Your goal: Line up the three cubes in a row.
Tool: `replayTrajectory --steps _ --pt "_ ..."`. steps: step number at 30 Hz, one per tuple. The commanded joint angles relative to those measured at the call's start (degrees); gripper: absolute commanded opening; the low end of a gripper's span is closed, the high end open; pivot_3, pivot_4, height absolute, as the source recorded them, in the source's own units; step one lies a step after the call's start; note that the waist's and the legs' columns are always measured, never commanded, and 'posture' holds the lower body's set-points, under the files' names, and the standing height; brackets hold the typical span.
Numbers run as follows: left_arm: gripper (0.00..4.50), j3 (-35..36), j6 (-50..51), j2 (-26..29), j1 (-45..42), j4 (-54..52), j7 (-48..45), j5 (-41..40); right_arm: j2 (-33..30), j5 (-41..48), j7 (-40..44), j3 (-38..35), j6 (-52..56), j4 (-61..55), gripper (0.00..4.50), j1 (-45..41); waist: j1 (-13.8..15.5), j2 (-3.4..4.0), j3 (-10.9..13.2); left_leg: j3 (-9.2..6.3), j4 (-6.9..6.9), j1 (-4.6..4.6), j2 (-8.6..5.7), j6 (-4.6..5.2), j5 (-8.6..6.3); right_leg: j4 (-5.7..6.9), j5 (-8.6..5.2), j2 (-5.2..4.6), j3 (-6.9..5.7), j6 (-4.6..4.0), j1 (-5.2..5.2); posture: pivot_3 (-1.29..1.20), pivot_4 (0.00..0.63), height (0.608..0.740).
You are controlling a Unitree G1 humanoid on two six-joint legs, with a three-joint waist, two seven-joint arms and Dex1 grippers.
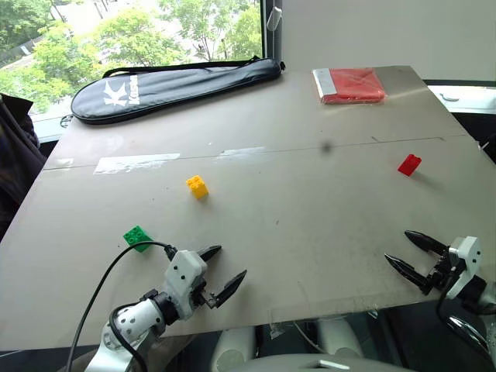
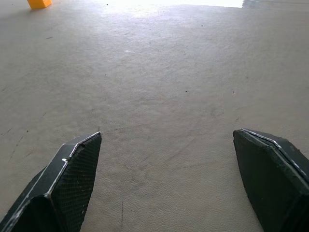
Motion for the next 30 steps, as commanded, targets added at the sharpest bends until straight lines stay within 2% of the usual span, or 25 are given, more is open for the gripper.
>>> replayTrajectory --steps 1,12,17,23,25,27,30 --pt "4.47 -1.34 1.65 -0.06 0.67 -0.05 0.05 -0.08 0.37 -0.04 -0.10 0.92 0.71 -1.29 4.50 0.57 0.00 0.00 0.04 0.00 0.00 -0.01 0.00 0.00 0.00 0.00 0.00 0.00 0.00 0.00 -0.01 0.00 0.150 0.740" --pt "4.47 -1.39 1.26 -0.13 1.21 0.08 -0.42 0.05 0.92 0.68 -2.29 0.01 2.11 -3.14 4.50 0.87 0.05 0.02 0.10 -0.01 -0.03 -0.09 -0.01 0.00 0.00 -0.03 0.00 -0.01 -0.03 0.00 -0.11 0.00 0.150 0.740" --pt "4.47 -1.82 3.20 1.46 -2.29 -2.90 -2.78 -2.27 3.88 -1.91 -17.83 -2.26 5.94 -4.02 4.50 -6.30 -0.02 0.02 0.27 0.07 -0.03 -0.11 -0.01 0.00 0.00 -0.03 0.00 -0.02 0.02 0.00 -0.18 0.00 0.150 0.740" --pt "4.47 -2.05 10.92 6.89 -13.89 -8.43 -7.81 -8.43 9.71 -9.74 -44.63 -3.13 14.50 -1.07 4.50 -19.99 0.07 0.04 0.49 0.06 -0.01 -0.71 -0.08 -0.03 0.06 0.09 0.06 0.12 0.03 -0.05 -0.73 0.00 0.150 0.740" --pt "4.47 -1.59 13.74 8.48 -17.33 -9.58 -9.22 -11.41 11.66 -10.27 -49.95 -3.95 15.55 0.67 4.50 -23.49 0.09 0.06 0.47 -0.04 -0.01 -1.08 -0.13 -0.11 0.10 0.14 0.26 0.18 -0.03 -0.29 -1.07 0.00 0.150 0.740" --pt "4.47 -0.86 17.43 10.24 -22.51 -10.55 -10.70 -15.51 13.01 -11.27 -53.78 -3.95 15.39 3.71 4.50 -27.57 0.08 0.06 0.47 -0.06 -0.08 -1.25 -0.20 -0.39 0.25 0.12 0.36 0.18 -0.02 -0.12 -1.24 0.00 0.150 0.740" --pt "4.47 -0.17 21.83 12.68 -28.65 -11.22 -12.58 -20.25 13.68 -12.82 -55.62 -2.86 13.23 8.56 4.50 -32.09 -0.06 0.05 0.48 -0.06 -0.15 -1.44 -0.24 -0.41 0.26 0.04 0.37 0.13 -0.02 -0.11 -1.39 0.00 0.150 0.740"
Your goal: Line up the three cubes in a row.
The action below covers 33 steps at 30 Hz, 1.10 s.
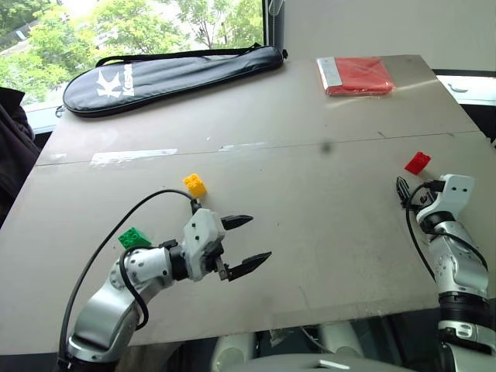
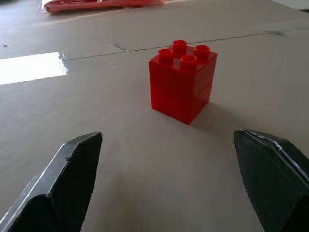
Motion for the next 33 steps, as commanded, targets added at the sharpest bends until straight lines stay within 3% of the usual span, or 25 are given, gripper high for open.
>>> replayTrajectory --steps 1,7,12,19,20,23,28,33 --pt "4.47 1.79 4.54 2.67 -5.25 -3.19 -2.50 -6.27 0.35 -1.71 -2.84 -0.13 -2.87 4.34 4.50 -4.36 -0.10 -0.01 0.01 0.00 0.00 -0.02 -0.02 0.00 0.00 -0.02 0.00 -0.01 0.01 0.01 0.00 0.00 0.150 0.740" --pt "4.47 1.20 7.35 4.28 -11.78 -1.86 -3.34 -7.60 1.31 -4.12 -5.97 0.58 -7.70 13.42 4.50 -11.24 -0.31 -0.05 0.03 0.06 -0.03 0.08 -0.09 0.07 -0.03 -0.01 0.00 0.01 0.08 0.02 0.05 0.00 0.150 0.740" --pt "4.47 0.42 7.42 4.05 -12.14 -1.80 -3.56 -6.76 1.53 -5.65 -10.04 -0.03 -11.18 19.47 4.50 -15.22 -0.53 -0.04 0.03 0.09 -0.03 0.23 -0.10 0.16 -0.06 0.09 0.01 0.06 0.14 0.01 0.13 0.00 0.150 0.740" --pt "4.50 -0.18 6.84 3.55 -11.89 -1.79 -3.06 -5.85 0.04 -6.72 -7.84 1.41 -14.11 21.98 1.54 -15.86 -0.67 -0.04 0.03 0.08 -0.02 0.19 -0.09 0.03 0.01 0.07 0.01 0.06 0.15 0.01 0.12 0.00 0.150 0.740" --pt "4.50 -0.26 6.70 3.49 -11.73 -1.77 -3.03 -5.66 -0.41 -6.58 -6.16 1.91 -13.87 21.30 1.23 -15.35 -0.69 -0.04 0.03 0.09 -0.02 0.19 -0.09 0.02 0.02 0.07 0.01 0.05 0.15 0.01 0.12 0.00 0.150 0.740" --pt "4.50 -0.22 6.44 3.37 -11.09 -1.72 -2.92 -5.12 -1.95 -6.36 -0.24 3.77 -13.93 18.28 1.23 -13.19 -0.70 -0.04 0.03 0.07 -0.02 0.19 -0.08 0.04 0.01 0.08 0.01 0.05 0.15 0.01 0.12 0.00 0.150 0.740" --pt "4.50 0.91 5.31 3.96 -6.72 -2.21 -3.22 -3.92 -5.52 1.00 22.15 9.37 -11.09 1.32 1.23 -0.19 -0.43 -0.02 0.01 0.01 -0.03 0.17 0.00 0.17 -0.07 0.08 0.01 0.06 0.09 0.01 0.11 0.00 0.150 0.740" --pt "4.50 1.31 4.35 4.26 -3.62 -2.52 -3.62 -3.40 -9.48 5.62 37.71 14.76 -9.53 -10.08 1.23 11.02 -0.20 -0.01 0.01 0.01 -0.02 0.31 0.04 0.25 -0.12 0.09 0.01 0.04 0.10 0.01 0.22 0.00 0.150 0.740"
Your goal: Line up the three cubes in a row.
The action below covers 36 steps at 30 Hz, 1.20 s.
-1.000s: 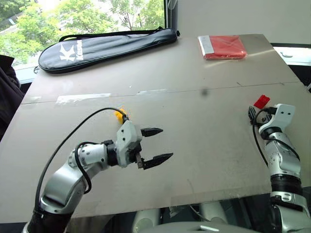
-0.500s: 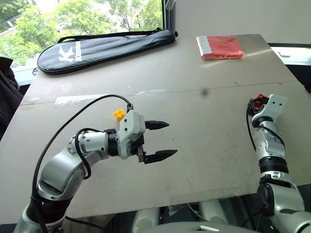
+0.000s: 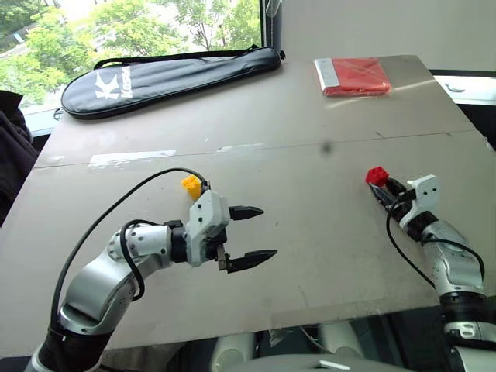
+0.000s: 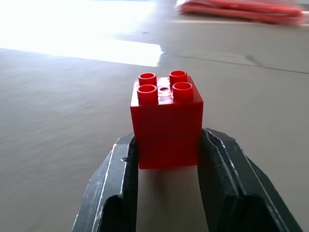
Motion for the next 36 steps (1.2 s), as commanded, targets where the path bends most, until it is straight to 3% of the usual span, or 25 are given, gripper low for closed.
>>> replayTrajectory --steps 1,9,13,19,25,36 --pt "4.50 1.28 -1.82 0.69 1.42 -1.28 -0.61 0.57 -1.75 3.05 9.34 2.42 -0.54 -6.31 1.23 3.65 -0.03 0.00 0.00 0.01 0.01 0.03 0.00 0.00 0.00 -0.01 0.00 0.00 0.01 0.00 0.04 0.00 0.150 0.740" --pt "4.50 1.68 -2.81 1.17 2.64 -0.66 -1.36 1.35 4.26 3.18 10.33 5.42 -3.68 -7.45 1.23 5.32 0.02 -0.02 -0.01 -0.01 0.38 0.28 0.00 -0.04 0.05 0.17 -0.08 0.16 -0.01 -0.21 0.31 0.00 0.150 0.740" --pt "4.50 1.55 -3.30 1.20 2.94 -0.23 -1.57 1.82 3.43 3.34 13.37 5.10 -3.69 -5.04 1.23 4.61 0.10 -0.02 -0.01 -0.03 0.38 0.29 0.00 -0.07 0.06 0.28 -0.02 0.17 0.00 -0.31 0.29 0.00 0.150 0.740" --pt "4.50 0.65 -4.45 1.11 1.69 1.58 -2.52 3.01 4.71 -1.45 5.23 2.35 -8.10 -3.27 1.23 4.24 0.26 -0.03 -0.01 -0.02 0.41 0.29 -0.04 -0.08 0.07 0.30 -0.02 0.15 0.00 -0.32 0.29 0.00 0.150 0.740" --pt "4.50 -0.63 -4.97 0.24 0.53 2.36 -2.80 3.72 12.61 -12.04 -14.67 2.40 -7.31 -14.92 1.23 14.67 0.29 -0.12 -0.09 -0.16 0.37 0.26 -0.01 -0.12 0.07 0.38 0.07 0.16 -0.10 -0.13 0.27 0.00 0.150 0.740" --pt "4.50 -0.70 -3.61 1.79 -2.50 3.69 -5.94 3.35 23.35 -12.32 -24.69 9.71 1.05 -26.27 1.23 21.95 0.04 -0.20 -0.13 -0.02 0.40 0.51 0.03 -0.20 0.12 0.63 -0.17 0.20 0.10 -0.15 0.28 0.00 0.150 0.740"
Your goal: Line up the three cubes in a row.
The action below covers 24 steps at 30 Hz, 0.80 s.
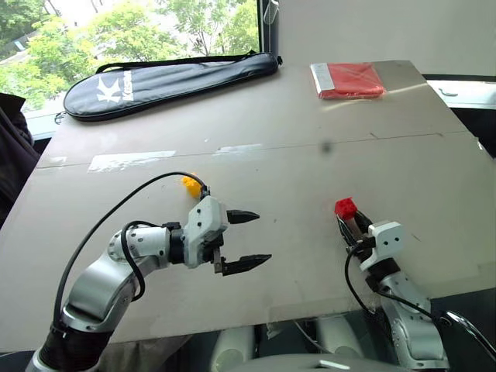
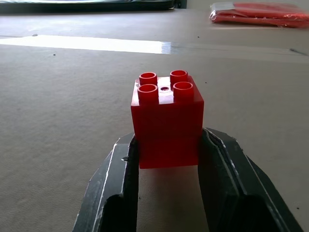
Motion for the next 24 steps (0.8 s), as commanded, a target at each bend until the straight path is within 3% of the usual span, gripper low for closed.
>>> replayTrajectory --steps 1,4,6,8,11,18,24 --pt "4.50 0.65 0.02 1.12 -1.37 -0.11 -1.32 -0.70 1.62 1.69 -1.93 0.93 2.85 -2.88 1.23 0.64 0.02 -0.01 0.00 0.01 0.00 0.05 0.00 -0.01 0.01 0.02 -0.01 0.00 0.02 0.02 0.02 0.00 0.150 0.740" --pt "4.50 0.54 0.47 1.52 -2.08 0.03 -1.90 -0.90 1.49 1.93 -1.30 1.90 3.75 -3.15 1.23 0.82 -0.02 -0.01 0.00 0.09 0.00 0.16 0.05 -0.01 0.00 0.03 -0.04 0.00 0.10 0.05 0.08 0.00 0.150 0.740" --pt "4.50 0.60 0.30 1.89 -2.03 0.31 -2.57 -0.83 1.82 2.58 -1.15 2.50 4.11 -3.28 2.34 1.43 -0.01 -0.02 0.00 0.09 -0.01 0.16 0.06 -0.01 0.00 0.03 -0.04 0.01 0.09 0.05 0.08 0.00 0.150 0.740" --pt "4.50 0.68 -0.04 2.33 -1.62 0.56 -3.19 -0.57 1.91 2.94 -1.01 2.99 4.06 -3.30 3.04 1.83 -0.04 -0.04 -0.02 0.08 -0.03 0.17 0.07 -0.01 0.00 0.03 -0.04 0.04 0.09 0.05 0.08 0.00 0.150 0.740" --pt "4.50 1.02 -0.18 2.63 -0.86 0.33 -3.51 -0.54 1.84 3.40 -1.01 3.29 4.36 -3.45 4.46 2.21 -0.08 -0.05 -0.02 0.08 -0.05 0.19 0.11 -0.01 0.00 0.03 -0.05 0.09 0.10 0.04 0.08 0.00 0.150 0.740" --pt "4.50 1.56 -1.02 2.52 1.61 -0.30 -2.77 -0.07 -0.02 3.96 0.20 2.79 3.38 -3.43 4.46 2.78 -0.06 -0.09 -0.04 0.11 -0.06 0.22 0.15 -0.01 0.00 0.03 -0.06 0.10 0.12 0.03 0.09 0.00 0.150 0.740" --pt "4.50 5.50 -0.76 0.79 7.24 -3.18 1.24 -1.70 -8.02 10.66 10.47 -1.43 -0.02 -3.73 4.46 4.42 0.07 -0.10 -0.02 0.12 -0.07 0.19 0.17 0.00 -0.01 0.02 -0.07 0.06 0.14 0.02 0.09 0.00 0.150 0.740"
